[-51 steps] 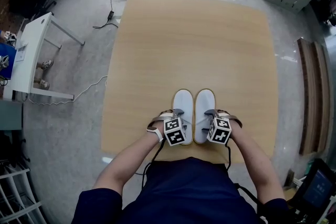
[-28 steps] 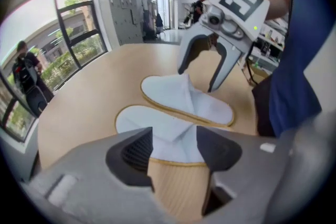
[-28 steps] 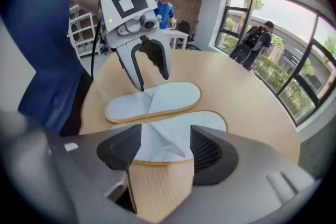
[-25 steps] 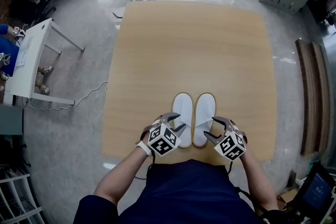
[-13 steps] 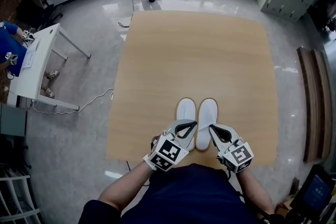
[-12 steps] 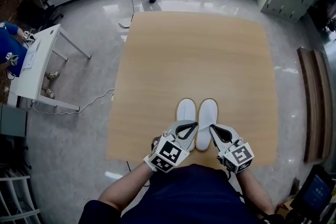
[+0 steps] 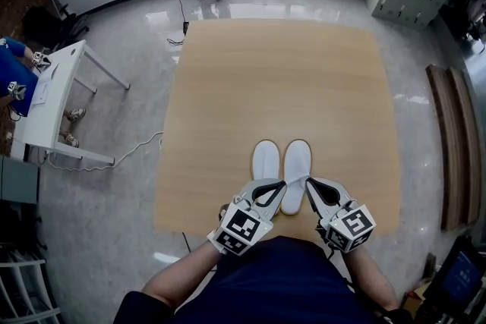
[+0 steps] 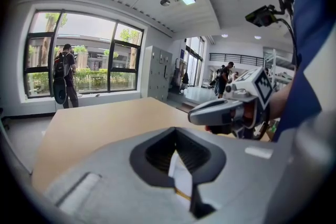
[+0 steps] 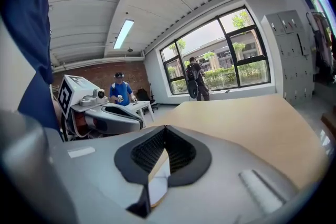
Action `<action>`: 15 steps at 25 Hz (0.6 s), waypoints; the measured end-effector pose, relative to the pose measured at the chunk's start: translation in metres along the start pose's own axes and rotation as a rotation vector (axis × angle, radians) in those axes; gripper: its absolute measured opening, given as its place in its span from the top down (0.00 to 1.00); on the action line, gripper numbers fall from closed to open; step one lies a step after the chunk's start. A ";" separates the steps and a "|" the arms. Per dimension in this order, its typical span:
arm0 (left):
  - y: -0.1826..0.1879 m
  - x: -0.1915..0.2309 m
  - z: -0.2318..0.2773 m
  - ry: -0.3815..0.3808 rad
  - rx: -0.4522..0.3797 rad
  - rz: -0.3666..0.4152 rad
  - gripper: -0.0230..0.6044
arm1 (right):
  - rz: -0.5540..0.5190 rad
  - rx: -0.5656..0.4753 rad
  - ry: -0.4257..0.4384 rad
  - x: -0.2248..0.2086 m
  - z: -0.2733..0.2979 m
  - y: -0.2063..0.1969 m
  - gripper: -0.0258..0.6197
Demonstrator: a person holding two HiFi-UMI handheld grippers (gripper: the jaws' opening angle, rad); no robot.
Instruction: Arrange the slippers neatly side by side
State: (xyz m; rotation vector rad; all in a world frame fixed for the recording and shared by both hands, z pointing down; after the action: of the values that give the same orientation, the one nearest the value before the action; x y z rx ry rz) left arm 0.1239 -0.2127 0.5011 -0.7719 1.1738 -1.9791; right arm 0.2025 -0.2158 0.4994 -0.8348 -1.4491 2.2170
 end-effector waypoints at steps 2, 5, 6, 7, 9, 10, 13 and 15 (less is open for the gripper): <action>-0.003 -0.008 0.004 -0.012 0.006 -0.005 0.96 | 0.006 -0.001 -0.011 -0.004 -0.003 0.000 0.94; -0.008 -0.016 0.010 -0.030 0.036 -0.006 0.96 | 0.004 0.012 -0.016 -0.009 -0.005 -0.002 0.94; -0.010 -0.017 0.012 -0.033 0.049 -0.008 0.96 | -0.002 0.019 -0.014 -0.008 -0.005 -0.003 0.94; -0.013 -0.018 0.013 -0.033 0.062 -0.012 0.96 | -0.009 0.026 -0.013 -0.008 -0.006 -0.004 0.94; -0.017 -0.016 0.012 -0.030 0.077 -0.028 0.96 | -0.019 0.035 -0.014 -0.009 -0.007 -0.007 0.94; -0.018 -0.015 0.012 -0.027 0.081 -0.040 0.96 | -0.025 0.037 -0.016 -0.009 -0.007 -0.008 0.94; -0.021 -0.012 0.011 -0.018 0.088 -0.063 0.96 | -0.043 0.038 -0.029 -0.011 -0.009 -0.009 0.94; -0.022 -0.011 0.012 -0.013 0.093 -0.065 0.96 | -0.045 0.034 -0.034 -0.012 -0.010 -0.008 0.94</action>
State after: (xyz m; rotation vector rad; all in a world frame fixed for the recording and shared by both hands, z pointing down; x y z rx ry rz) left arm 0.1336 -0.2019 0.5239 -0.7832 1.0530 -2.0636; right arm 0.2182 -0.2128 0.5075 -0.7497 -1.4270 2.2262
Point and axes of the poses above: the fingertips, and each gripper's own axes: z forward along the fingers, x to its left, y out of its top, the point moved 2 cm from there along -z, backward along the fingers
